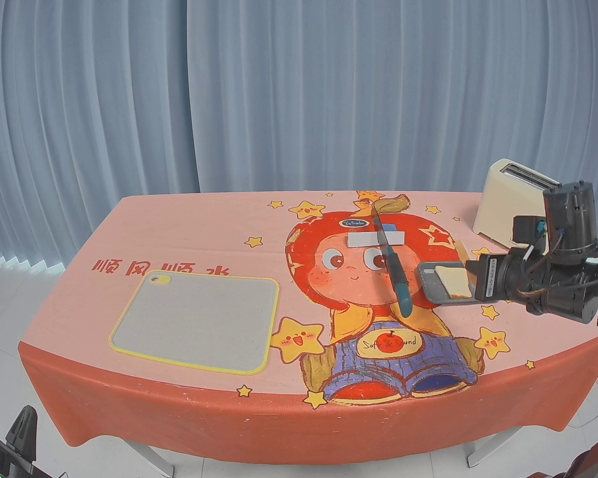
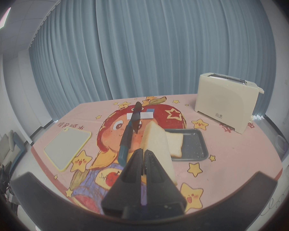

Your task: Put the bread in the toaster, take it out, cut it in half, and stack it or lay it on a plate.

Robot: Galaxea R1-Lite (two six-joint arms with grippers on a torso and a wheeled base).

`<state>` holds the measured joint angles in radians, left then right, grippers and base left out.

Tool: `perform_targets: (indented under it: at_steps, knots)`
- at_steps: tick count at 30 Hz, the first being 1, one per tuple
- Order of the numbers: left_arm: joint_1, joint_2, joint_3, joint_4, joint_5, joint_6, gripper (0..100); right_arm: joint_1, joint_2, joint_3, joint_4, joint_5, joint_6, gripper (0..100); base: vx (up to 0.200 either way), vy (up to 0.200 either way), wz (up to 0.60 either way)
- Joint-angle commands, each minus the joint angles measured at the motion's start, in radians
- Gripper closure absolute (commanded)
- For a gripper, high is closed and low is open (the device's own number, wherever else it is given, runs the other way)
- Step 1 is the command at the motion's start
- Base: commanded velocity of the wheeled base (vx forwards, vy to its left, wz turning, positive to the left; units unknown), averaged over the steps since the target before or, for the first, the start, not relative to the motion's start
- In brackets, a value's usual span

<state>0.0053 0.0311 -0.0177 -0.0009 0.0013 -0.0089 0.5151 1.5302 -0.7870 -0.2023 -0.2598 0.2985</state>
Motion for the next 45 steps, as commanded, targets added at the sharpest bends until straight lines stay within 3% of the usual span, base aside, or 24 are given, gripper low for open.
perform_targets:
  at_steps: [1, 5, 9, 16, 34, 45]
  knots:
    - [0.001, 0.000, 0.018, 0.001, 0.000, 0.000, 100, -0.024, 0.082, -0.083, 0.001, 0.001, -0.013, 100, 0.000, 0.000, 0.00]
    - [0.001, 0.001, 0.018, 0.001, 0.000, 0.000, 100, -0.047, 0.154, -0.158, 0.000, -0.012, -0.016, 100, 0.000, 0.000, 0.00]
    - [0.001, 0.001, 0.018, -0.001, 0.000, 0.000, 100, -0.050, 0.185, -0.147, 0.000, -0.012, -0.010, 100, 0.000, 0.000, 0.00]
    - [0.001, 0.001, 0.018, -0.001, 0.000, 0.000, 100, -0.115, 0.243, -0.146, 0.000, -0.010, -0.024, 100, 0.000, 0.000, 0.00]
    - [0.001, 0.001, 0.018, -0.001, 0.000, 0.000, 100, -0.148, 0.314, -0.163, -0.006, -0.009, -0.022, 100, 0.000, 0.000, 0.00]
    - [0.001, 0.001, 0.018, -0.001, 0.000, 0.000, 100, -0.148, 0.350, -0.124, -0.161, -0.012, -0.025, 100, 0.000, 0.000, 0.00]
